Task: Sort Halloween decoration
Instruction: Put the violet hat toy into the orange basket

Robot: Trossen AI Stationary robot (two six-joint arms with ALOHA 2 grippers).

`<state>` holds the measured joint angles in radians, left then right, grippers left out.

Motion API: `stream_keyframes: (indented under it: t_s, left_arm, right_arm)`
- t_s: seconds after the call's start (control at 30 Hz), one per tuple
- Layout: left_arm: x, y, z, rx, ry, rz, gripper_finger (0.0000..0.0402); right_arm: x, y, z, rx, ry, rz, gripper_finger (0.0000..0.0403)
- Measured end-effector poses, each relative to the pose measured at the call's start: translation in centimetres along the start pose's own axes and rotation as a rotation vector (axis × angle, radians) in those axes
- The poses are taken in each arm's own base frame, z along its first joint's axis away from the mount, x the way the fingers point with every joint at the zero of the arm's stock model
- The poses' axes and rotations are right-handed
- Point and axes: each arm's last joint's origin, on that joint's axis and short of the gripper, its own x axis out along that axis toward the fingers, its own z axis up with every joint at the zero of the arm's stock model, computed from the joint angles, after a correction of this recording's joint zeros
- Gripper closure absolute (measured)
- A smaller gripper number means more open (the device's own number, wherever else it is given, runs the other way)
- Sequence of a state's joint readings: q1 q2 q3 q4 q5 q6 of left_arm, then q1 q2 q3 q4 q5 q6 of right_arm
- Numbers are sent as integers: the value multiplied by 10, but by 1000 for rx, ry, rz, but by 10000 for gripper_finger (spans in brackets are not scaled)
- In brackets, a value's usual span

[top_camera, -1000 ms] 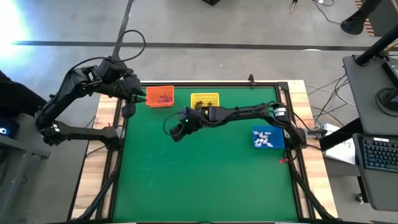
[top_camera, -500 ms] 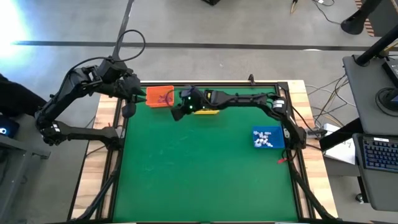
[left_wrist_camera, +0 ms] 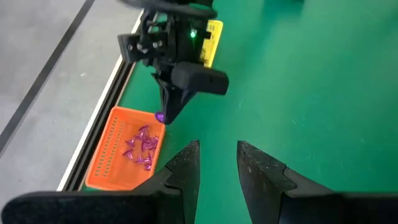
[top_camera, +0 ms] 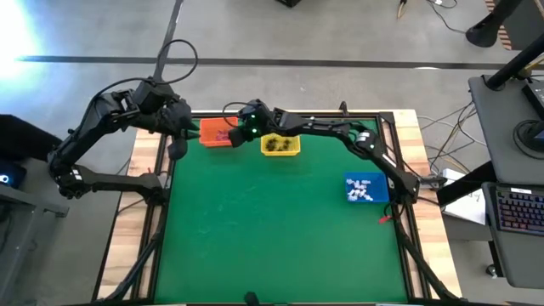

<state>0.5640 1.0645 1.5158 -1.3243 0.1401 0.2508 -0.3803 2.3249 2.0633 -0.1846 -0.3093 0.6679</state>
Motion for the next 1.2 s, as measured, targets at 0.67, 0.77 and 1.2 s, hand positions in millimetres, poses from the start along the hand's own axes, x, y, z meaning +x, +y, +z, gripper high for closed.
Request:
stream_keyframes:
  t_s: [0.67, 0.77, 1.2]
  left_arm:
    - [0, 0, 0, -29, 4, 14, 313]
    - [0, 0, 0, -29, 5, 19, 313]
    - [0, 0, 0, -28, 5, 19, 313]
  right_arm:
    - [32, -42, 7, -19, 95, -97, 394]
    - [32, -41, 9, -25, 84, -91, 394]
    - [32, -36, 15, -78, 28, -51, 373]
